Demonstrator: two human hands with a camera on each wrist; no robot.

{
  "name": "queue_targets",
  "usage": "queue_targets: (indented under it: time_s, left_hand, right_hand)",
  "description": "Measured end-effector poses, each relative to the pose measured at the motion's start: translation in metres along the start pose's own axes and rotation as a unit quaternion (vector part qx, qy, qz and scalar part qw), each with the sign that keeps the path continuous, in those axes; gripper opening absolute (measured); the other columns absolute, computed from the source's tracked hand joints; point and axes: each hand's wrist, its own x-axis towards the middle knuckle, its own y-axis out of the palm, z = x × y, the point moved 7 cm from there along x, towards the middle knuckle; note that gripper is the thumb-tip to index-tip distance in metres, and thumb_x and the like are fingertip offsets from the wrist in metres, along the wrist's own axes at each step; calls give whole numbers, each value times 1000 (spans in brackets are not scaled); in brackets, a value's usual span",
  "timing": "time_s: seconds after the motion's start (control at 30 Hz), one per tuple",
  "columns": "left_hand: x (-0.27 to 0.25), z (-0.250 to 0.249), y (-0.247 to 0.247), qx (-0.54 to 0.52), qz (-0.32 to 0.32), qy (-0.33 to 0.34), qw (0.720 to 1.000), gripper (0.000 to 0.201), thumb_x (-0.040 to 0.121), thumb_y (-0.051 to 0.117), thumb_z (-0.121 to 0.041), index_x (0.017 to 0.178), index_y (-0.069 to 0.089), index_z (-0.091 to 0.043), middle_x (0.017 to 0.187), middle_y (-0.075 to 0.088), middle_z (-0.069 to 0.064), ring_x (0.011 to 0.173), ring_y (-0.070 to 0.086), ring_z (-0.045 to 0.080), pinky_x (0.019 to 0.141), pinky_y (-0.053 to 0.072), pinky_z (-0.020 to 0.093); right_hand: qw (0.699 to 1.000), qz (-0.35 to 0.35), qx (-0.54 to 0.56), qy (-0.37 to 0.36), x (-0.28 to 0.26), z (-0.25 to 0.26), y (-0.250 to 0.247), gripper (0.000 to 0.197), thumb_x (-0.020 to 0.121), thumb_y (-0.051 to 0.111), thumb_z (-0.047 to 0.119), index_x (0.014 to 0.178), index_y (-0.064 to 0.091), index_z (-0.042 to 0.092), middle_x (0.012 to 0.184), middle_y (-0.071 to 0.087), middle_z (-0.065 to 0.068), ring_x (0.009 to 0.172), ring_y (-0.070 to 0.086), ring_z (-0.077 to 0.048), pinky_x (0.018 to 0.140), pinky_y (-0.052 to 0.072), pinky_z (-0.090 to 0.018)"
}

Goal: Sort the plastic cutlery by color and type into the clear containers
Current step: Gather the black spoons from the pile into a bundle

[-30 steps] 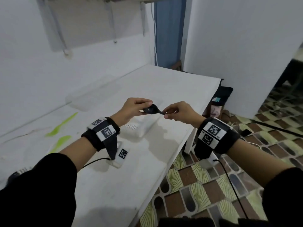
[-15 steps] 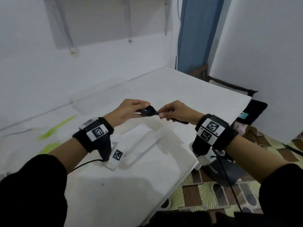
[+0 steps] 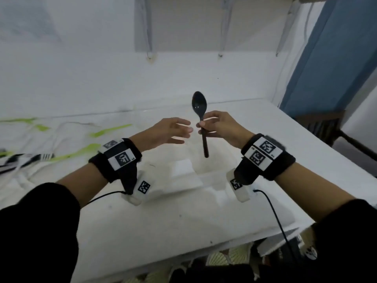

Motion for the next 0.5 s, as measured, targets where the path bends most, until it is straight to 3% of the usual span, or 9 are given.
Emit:
queue_targets:
  time_s: [0.1,0.17,0.27,0.33,0.43,0.5]
  left_hand:
    - [-4,5,16,57,-16,3,998,34,83,68,-15,115,59,-12,108,69,3,98,65,10,84,53,24]
    - [-6,8,20,80,-60,16,995,27,81,70,-7,107,62,-11,98,70,3,91,66,11,80,53,24]
    - [-10,14,12,146,-121,28,981,20,76,73,-5,94,69,-15,85,73,0,83,65,16,74,48,22]
    - [-14,18,6,238,-128,12,963,18,75,75,-9,92,71,-13,79,73,-2,70,63,12,68,43,13]
    - [-17,26,4,346,-129,-7,929,25,74,76,-7,98,70,-6,76,67,-1,50,56,-3,59,38,4]
    - [-17,31,7,378,-133,-14,916,30,72,77,-6,102,71,-7,88,66,5,62,59,0,63,36,3]
  right_hand:
    - [997,3,71,-34,5,3,2,46,87,59,-1,125,34,5,102,59,-16,77,64,-20,72,57,-26]
    - [995,20,88,-52,7,0,4,54,86,60,-3,129,28,7,103,60,-17,83,64,-23,73,58,-28]
    - [994,34,79,-61,10,-9,-2,57,83,64,-3,128,31,7,107,60,-16,96,61,-23,78,58,-34]
    - [996,6,52,-73,14,-17,-14,51,80,68,-3,120,40,10,105,57,-12,94,60,-22,76,58,-37]
    - [989,-22,-89,-120,16,-29,-29,30,76,70,-3,100,59,11,97,60,-11,87,62,-26,70,57,-24]
    - [963,-13,-214,-161,15,-36,-32,23,72,72,-1,92,66,8,92,67,-12,88,64,-27,72,49,-13]
